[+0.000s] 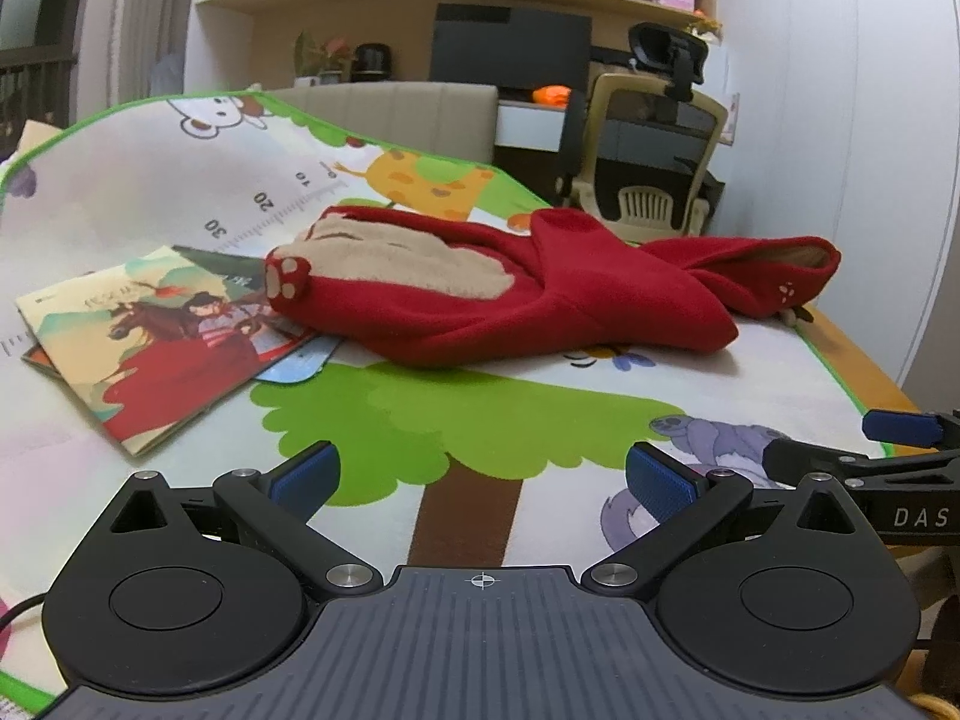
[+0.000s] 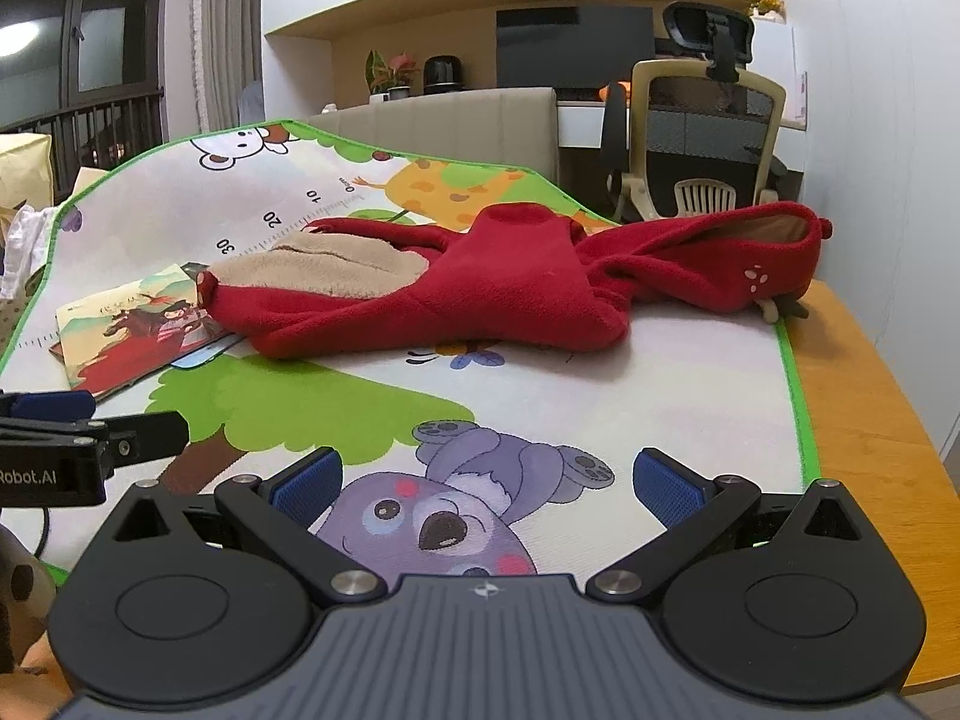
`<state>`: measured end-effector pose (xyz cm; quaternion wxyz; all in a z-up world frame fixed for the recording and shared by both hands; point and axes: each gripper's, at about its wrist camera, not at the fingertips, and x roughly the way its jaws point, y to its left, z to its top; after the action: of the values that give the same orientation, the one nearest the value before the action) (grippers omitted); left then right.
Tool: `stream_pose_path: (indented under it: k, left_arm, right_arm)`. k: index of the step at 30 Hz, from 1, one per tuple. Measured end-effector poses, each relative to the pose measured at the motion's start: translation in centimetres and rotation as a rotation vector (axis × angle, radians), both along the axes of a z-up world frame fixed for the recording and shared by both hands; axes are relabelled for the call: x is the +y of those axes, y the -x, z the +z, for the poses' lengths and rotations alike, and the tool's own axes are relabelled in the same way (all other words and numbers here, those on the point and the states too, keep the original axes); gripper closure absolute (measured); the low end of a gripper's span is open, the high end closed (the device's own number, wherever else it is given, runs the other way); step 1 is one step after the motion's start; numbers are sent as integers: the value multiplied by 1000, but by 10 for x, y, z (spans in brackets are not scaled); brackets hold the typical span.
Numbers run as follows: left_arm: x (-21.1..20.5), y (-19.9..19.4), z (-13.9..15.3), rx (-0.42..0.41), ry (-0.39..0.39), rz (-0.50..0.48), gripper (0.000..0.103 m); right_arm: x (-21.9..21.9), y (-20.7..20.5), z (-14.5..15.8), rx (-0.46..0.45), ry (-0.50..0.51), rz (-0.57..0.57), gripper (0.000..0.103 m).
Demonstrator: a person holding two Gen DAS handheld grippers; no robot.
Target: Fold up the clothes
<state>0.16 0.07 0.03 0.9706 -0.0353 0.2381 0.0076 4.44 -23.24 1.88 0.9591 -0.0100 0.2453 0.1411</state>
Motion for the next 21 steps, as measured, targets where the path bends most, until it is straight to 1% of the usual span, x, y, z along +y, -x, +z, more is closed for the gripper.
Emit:
stream_pose_path:
  k: [21]
  left_arm:
    - [4,-2,-2,10,4,6,0]
  right_arm:
    - [1,-1,-3,12,5,-9,0]
